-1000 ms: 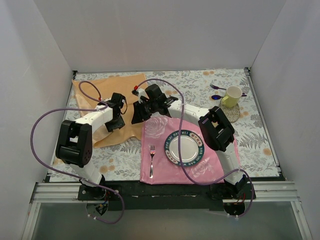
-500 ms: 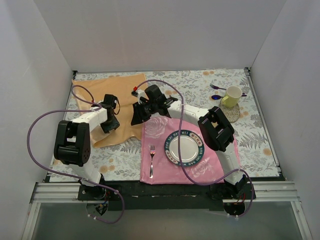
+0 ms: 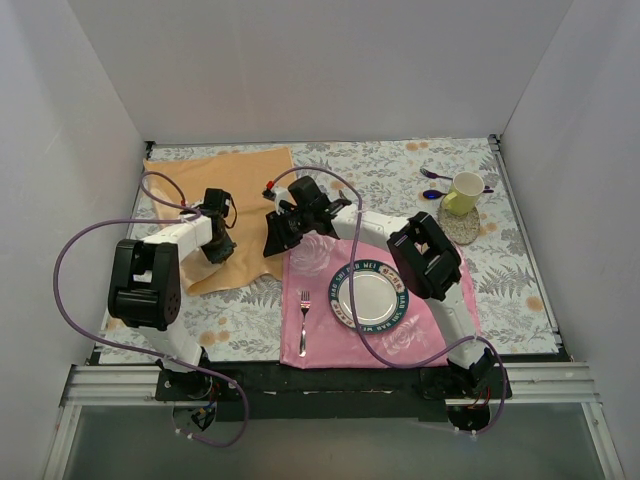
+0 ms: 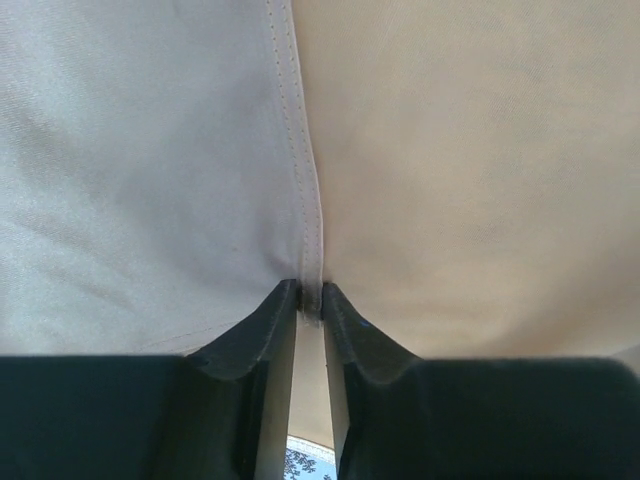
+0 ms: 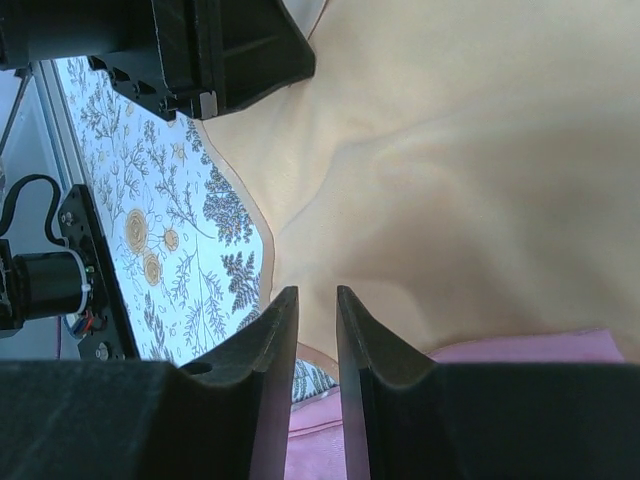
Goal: Fold the napkin, place the utensils inside, and roll it up
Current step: Flatten the napkin out, then fold the napkin
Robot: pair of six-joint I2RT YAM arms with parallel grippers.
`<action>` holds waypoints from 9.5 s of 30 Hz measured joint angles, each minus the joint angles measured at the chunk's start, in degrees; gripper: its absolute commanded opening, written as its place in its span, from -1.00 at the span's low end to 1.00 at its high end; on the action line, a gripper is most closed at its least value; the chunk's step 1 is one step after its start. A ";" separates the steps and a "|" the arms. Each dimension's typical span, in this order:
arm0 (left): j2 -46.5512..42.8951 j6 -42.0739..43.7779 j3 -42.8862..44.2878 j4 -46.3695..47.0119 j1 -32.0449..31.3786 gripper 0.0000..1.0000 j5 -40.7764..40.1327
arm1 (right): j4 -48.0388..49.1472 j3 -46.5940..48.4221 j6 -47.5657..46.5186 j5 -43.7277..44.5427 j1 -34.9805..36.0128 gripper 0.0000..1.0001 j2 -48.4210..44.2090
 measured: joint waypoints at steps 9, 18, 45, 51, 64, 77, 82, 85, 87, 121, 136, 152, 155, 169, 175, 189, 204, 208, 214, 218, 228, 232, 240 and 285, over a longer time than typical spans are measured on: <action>-1.01 -0.26 -0.28 -0.72 0.24 -0.78 -0.55 | 0.20 0.02 0.00 -0.55 0.00 -0.42 0.46; -2.95 -0.28 -0.28 -1.62 0.33 -0.95 -0.61 | 0.17 0.87 0.02 -0.85 0.22 -0.46 2.67; -10.64 -3.72 -1.40 -7.50 2.38 -1.00 -10.03 | -0.35 3.37 -0.24 -1.18 0.61 -0.46 4.57; -23.85 -6.23 -2.03 -11.23 14.10 -0.54 -22.64 | -1.07 3.87 -0.20 -1.53 1.25 -0.46 4.61; -26.51 -4.50 1.14 -9.18 23.82 0.66 -21.29 | -6.36 1.88 -5.03 1.07 3.48 -0.37 -2.45; -4.68 -5.40 -1.11 -0.15 8.48 0.34 2.43 | -14.56 1.90 -11.93 10.88 0.13 -0.34 -7.87; -4.31 -8.09 -3.89 -0.22 12.63 0.36 1.86 | -15.47 1.90 -12.52 11.91 -0.26 -0.34 -7.89; -4.87 -8.61 -5.07 0.39 15.69 0.40 1.70 | -16.06 1.90 -12.59 12.20 -0.22 -0.34 -7.89; -5.25 -8.44 -5.64 1.07 17.84 0.42 1.18 | -16.26 1.90 -12.61 12.24 -0.22 -0.33 -7.89; -8.39 19.06 -1.38 -3.52 -24.46 -0.26 22.38 | -11.98 -20.02 -12.61 11.47 -12.96 -0.32 -32.46; -5.97 21.59 -2.16 -5.22 -24.98 -0.38 17.99 | -10.01 -23.30 -12.50 10.12 -13.42 -0.32 -34.53; -3.28 21.81 -2.34 -3.58 -27.02 -0.48 15.37 | -9.97 -23.30 -12.46 9.51 -13.46 -0.32 -34.53; -3.28 21.79 -2.40 -3.45 -27.08 -0.49 15.19 | -9.94 -23.30 -12.44 9.29 -13.46 -0.32 -34.51; -3.39 20.52 -2.23 -4.42 -27.19 -0.50 13.66 | -9.60 -23.30 -12.04 8.22 -13.57 -0.32 -34.40; -3.32 20.09 -2.25 -4.55 -27.21 -0.62 13.44 | -9.55 -23.37 -11.54 7.78 -13.66 -0.32 -34.29; -3.72 19.47 -2.19 -6.14 -27.39 -0.94 12.13 | -8.46 -23.52 -10.93 6.29 -13.68 -0.31 -33.70; -6.64 19.02 2.03 -10.69 -25.16 -1.00 12.22 | -7.65 -23.71 -10.29 5.42 -13.68 -0.30 -33.24; -8.70 17.66 4.24 -10.84 -22.16 -1.00 14.71 | -5.20 -24.46 -8.66 3.76 -13.68 0.10 -32.48; -12.00 16.15 6.69 -10.73 -19.89 -1.00 20.24 | 5.25 -26.29 1.31 -1.49 -13.14 0.31 -26.08; -12.72 15.54 6.78 -10.67 -19.78 -1.00 22.47 | 10.10 -26.38 8.13 -2.23 -11.32 0.33 -21.81; -16.26 14.53 6.91 -11.41 -13.57 -1.00 22.91 | 11.37 -25.66 14.45 -2.21 -7.74 0.39 -17.40; -17.86 14.49 6.99 -10.60 -12.81 -1.00 25.51 | 12.59 -25.57 18.53 0.28 -7.19 0.43 -17.40; -18.01 12.87 5.22 -6.45 -13.07 -1.00 33.75 | 19.34 -29.92 33.22 6.29 -6.93 0.46 -17.40; -14.05 13.84 -0.28 -1.60 -18.16 -1.00 40.96 | 24.87 -34.99 29.64 6.25 -9.75 0.39 -19.23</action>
